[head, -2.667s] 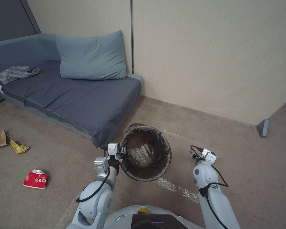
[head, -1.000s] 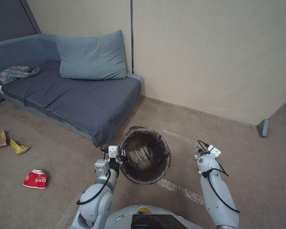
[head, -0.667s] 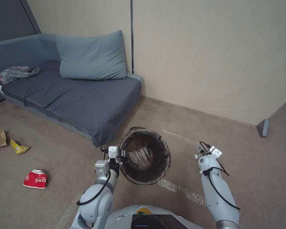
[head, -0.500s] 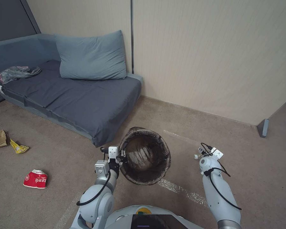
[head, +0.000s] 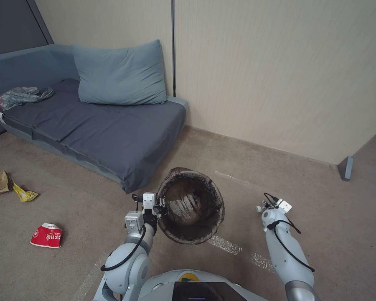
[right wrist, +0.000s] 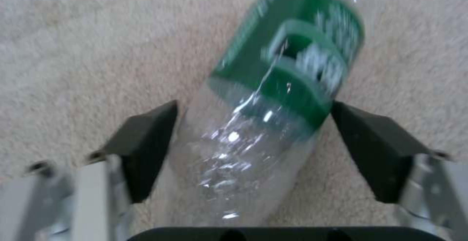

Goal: Pick up the trash bin, then pick up the garbage from the floor and place it into the trash bin.

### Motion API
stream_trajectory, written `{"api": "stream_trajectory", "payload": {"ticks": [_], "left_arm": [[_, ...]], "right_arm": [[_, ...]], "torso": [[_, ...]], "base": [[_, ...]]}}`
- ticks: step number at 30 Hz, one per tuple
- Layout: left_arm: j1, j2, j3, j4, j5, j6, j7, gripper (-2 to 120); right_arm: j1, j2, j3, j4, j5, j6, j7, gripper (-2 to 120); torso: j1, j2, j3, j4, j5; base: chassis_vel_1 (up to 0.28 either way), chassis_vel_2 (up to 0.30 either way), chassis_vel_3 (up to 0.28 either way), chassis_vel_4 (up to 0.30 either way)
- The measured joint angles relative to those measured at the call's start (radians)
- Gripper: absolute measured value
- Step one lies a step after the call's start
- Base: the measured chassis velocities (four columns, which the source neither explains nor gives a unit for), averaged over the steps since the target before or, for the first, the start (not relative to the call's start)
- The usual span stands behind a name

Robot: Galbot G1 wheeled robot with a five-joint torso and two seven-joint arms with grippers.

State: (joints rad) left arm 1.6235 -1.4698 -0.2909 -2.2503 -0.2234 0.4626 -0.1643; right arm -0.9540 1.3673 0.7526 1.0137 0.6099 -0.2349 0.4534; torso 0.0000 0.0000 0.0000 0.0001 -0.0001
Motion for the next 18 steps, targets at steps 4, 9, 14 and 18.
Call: {"api": "stream_trajectory", "payload": {"ticks": [4,9,14,18], "left_arm": [[0.005,0.001,-0.003,-0.004,0.001,0.000,0.000,3],[0.006,0.002,-0.003,-0.005,0.001,-0.001,0.000,3],[0.004,0.002,0.000,-0.005,0.001,-0.001,0.001,3],[0.003,0.002,-0.001,-0.005,0.001,-0.001,0.001,3]], "right_arm": [[0.008,0.000,-0.002,-0.038,-0.006,0.020,-0.016,57],[0.011,0.002,-0.003,-0.048,-0.012,0.030,-0.024,43],[0.012,0.005,-0.003,-0.052,-0.022,0.039,-0.027,34],[0.011,0.006,-0.003,-0.047,-0.027,0.041,-0.029,34]], "torso": [[0.000,0.000,0.000,-0.0002,0.0001],[0.000,0.000,0.000,-0.0002,-0.0003],[0.000,0.000,0.000,-0.0002,-0.0003],[0.000,0.000,0.000,-0.0002,0.0002]], "base": [[0.000,0.000,0.000,0.000],[0.000,0.000,0.000,0.000],[0.000,0.000,0.000,0.000],[0.000,0.000,0.000,0.000]]}}
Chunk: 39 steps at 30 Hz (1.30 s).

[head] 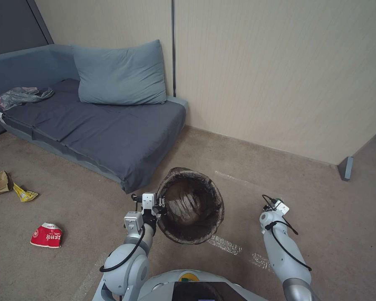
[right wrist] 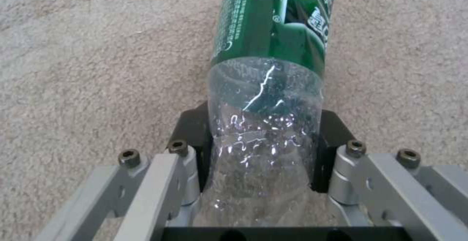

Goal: Pick up the trash bin, then pick up the garbage from the floor and place it into the trash bin.

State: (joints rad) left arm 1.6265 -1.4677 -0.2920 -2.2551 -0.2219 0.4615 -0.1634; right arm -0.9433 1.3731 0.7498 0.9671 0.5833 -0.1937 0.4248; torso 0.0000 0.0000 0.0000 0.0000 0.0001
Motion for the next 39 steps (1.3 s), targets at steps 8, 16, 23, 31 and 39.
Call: {"api": "stream_trajectory", "payload": {"ticks": [8,16,23,31,39], "left_arm": [[-0.001,-0.001,0.006,0.005,-0.006,-0.002,0.000,3],[-0.002,0.000,0.011,0.009,-0.009,-0.001,-0.001,3],[0.004,0.005,0.023,0.006,-0.027,0.007,-0.004,3],[0.004,0.006,0.042,0.011,-0.031,0.009,-0.004,3],[0.003,0.002,0.056,0.012,-0.028,0.010,-0.004,3]], "right_arm": [[-0.033,0.005,0.002,0.093,-0.076,0.032,0.007,34],[-0.204,0.008,0.015,0.547,-0.241,0.355,-0.322,34],[-0.394,-0.020,-0.046,0.970,-0.197,0.492,-0.665,34],[-0.495,-0.073,-0.172,1.155,-0.039,0.485,-0.892,34],[-0.512,-0.182,-0.402,1.128,-0.013,0.407,-1.124,34]], "torso": [[0.000,0.000,0.000,0.0003,0.0004],[0.000,0.000,0.000,0.0004,-0.0004],[0.000,0.000,0.000,-0.0002,0.0001],[0.000,0.000,0.000,-0.0001,-0.0002],[0.000,0.000,0.000,0.0002,-0.0002]], "base": [[0.000,0.000,0.000,0.000],[0.000,0.000,0.000,0.000],[0.000,0.000,0.000,0.000],[0.000,0.000,0.000,0.000],[0.000,0.000,0.000,0.000]]}}
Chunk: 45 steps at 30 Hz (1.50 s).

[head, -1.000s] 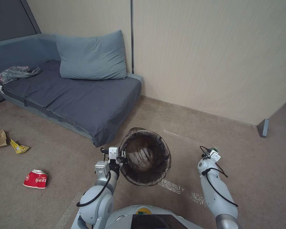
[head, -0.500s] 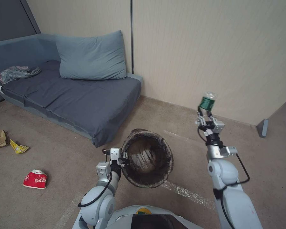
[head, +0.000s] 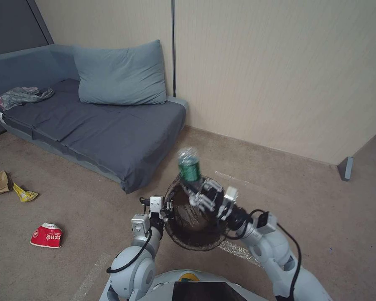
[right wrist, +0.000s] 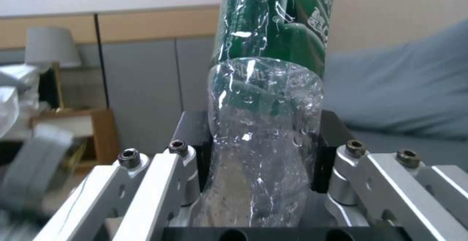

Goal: Pick up the trash bin, then pick up the garbage from the floor and place it into the trash bin.

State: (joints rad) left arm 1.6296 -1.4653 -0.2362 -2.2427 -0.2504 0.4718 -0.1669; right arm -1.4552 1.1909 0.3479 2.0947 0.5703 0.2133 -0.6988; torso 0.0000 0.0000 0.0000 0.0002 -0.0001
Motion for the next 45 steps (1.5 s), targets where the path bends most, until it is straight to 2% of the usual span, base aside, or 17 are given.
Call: {"api": "stream_trajectory", "payload": {"ticks": [2,5,14,19,21,22,24,26,28,31,32,35,36,42,44,45], "left_arm": [[-0.003,-0.002,0.000,0.000,0.000,0.000,0.000,3],[-0.004,-0.005,0.002,-0.001,0.000,0.000,0.000,3],[-0.002,-0.007,0.006,-0.011,0.001,0.002,-0.002,3],[-0.001,-0.007,0.005,-0.012,0.001,0.002,-0.003,3],[-0.001,-0.007,0.003,-0.012,0.001,0.002,-0.004,3],[-0.001,-0.007,0.003,-0.012,0.001,0.002,-0.004,3],[-0.001,-0.006,0.002,-0.012,0.000,0.002,-0.005,3],[-0.001,-0.006,0.001,-0.012,-0.001,0.003,-0.005,3],[-0.001,-0.004,-0.003,-0.012,-0.004,0.003,-0.006,3],[-0.001,-0.004,-0.004,-0.012,-0.005,0.003,-0.006,3],[-0.001,-0.003,-0.005,-0.012,-0.007,0.003,-0.007,3],[-0.001,-0.002,-0.006,-0.012,-0.009,0.003,-0.007,3],[0.000,-0.002,-0.006,-0.011,-0.014,0.003,-0.009,3],[0.003,0.001,-0.010,-0.005,-0.020,0.003,-0.012,3],[0.005,0.003,-0.014,-0.003,-0.019,0.002,-0.013,3],[0.006,0.003,-0.018,-0.002,-0.018,-0.001,-0.013,3]], "right_arm": [[-0.006,-0.006,-0.048,-0.053,-0.046,0.008,-0.010,34],[-0.017,0.003,-0.066,-0.092,-0.072,0.018,-0.017,34],[-0.029,0.015,-0.062,-0.207,-0.098,0.061,-0.040,34],[-0.028,0.021,-0.045,-0.230,-0.106,0.068,-0.048,36],[-0.027,0.025,-0.036,-0.238,-0.116,0.077,-0.054,48],[-0.027,0.025,-0.036,-0.238,-0.116,0.077,-0.054,48],[-0.024,0.028,-0.033,-0.241,-0.117,0.080,-0.055,60],[-0.022,0.030,-0.030,-0.241,-0.117,0.081,-0.055,61],[-0.017,0.029,-0.021,-0.241,-0.113,0.081,-0.054,75],[-0.015,0.027,-0.015,-0.240,-0.111,0.081,-0.054,81],[-0.015,0.025,-0.010,-0.238,-0.108,0.081,-0.053,91],[-0.015,0.024,-0.007,-0.234,-0.106,0.081,-0.053,93],[-0.016,0.023,-0.003,-0.230,-0.104,0.081,-0.053,99],[-0.026,0.028,0.009,-0.186,-0.096,0.085,-0.049,100],[-0.032,0.038,0.022,-0.132,-0.096,0.098,-0.023,100],[-0.037,0.051,0.029,-0.087,-0.105,0.111,0.028,100]], "torso": [[0.000,0.000,0.000,-0.0001,0.0001],[0.000,0.000,0.000,-0.0003,0.0000],[0.000,0.000,0.000,-0.0002,0.0000],[0.000,0.000,0.000,-0.0002,0.0000],[0.000,0.000,0.000,-0.0002,0.0001],[0.000,0.000,0.000,-0.0002,0.0001],[0.000,0.000,0.000,-0.0002,0.0001],[0.000,0.000,0.000,-0.0002,0.0000],[0.000,0.000,0.000,-0.0001,0.0001],[0.000,0.000,0.000,-0.0001,0.0000],[0.000,0.000,0.000,-0.0002,0.0001],[0.000,0.000,0.000,-0.0002,0.0001],[0.000,0.000,0.000,-0.0002,0.0000],[0.000,0.000,0.000,-0.0002,0.0001],[0.000,0.000,0.000,-0.0002,0.0000],[0.000,0.000,0.000,-0.0002,0.0001]], "base": [[0.000,0.000,0.000,0.000],[0.000,0.000,0.000,0.000],[0.000,0.000,0.000,0.000],[0.000,0.000,0.000,0.000],[0.000,0.000,0.000,0.000],[0.000,0.000,0.000,0.000],[0.000,0.000,0.000,0.000],[0.000,0.000,0.000,0.000],[0.000,0.000,0.000,0.000],[0.000,0.000,0.000,0.000],[0.000,0.000,0.000,0.000],[0.000,0.000,0.000,0.000],[0.000,0.000,0.000,0.000],[0.000,0.000,0.000,0.000],[0.000,0.000,0.000,0.000],[0.000,0.000,0.000,0.000]]}}
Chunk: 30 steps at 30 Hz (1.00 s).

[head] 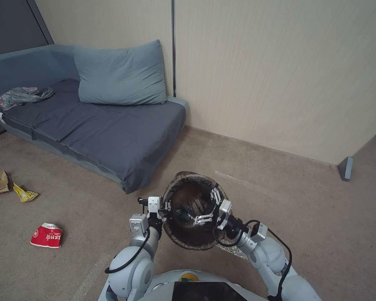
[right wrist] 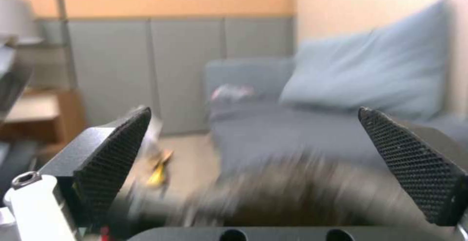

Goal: Pick up the trash bin, then pick up the garbage from the floor and place it into the trash bin.

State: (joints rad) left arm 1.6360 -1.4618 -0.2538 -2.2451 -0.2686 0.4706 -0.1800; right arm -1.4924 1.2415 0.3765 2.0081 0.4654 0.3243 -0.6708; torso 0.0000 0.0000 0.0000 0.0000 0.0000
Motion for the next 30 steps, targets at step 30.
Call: {"api": "stream_trajectory", "payload": {"ticks": [30], "left_arm": [[0.015,-0.001,-0.033,-0.009,0.048,-0.057,-0.007,3]], "right_arm": [[-0.166,0.144,0.226,0.107,-0.257,-0.023,0.714,100]], "torso": [[0.000,0.000,0.000,0.0000,0.0000]], "base": [[0.000,0.000,0.000,0.000]]}}
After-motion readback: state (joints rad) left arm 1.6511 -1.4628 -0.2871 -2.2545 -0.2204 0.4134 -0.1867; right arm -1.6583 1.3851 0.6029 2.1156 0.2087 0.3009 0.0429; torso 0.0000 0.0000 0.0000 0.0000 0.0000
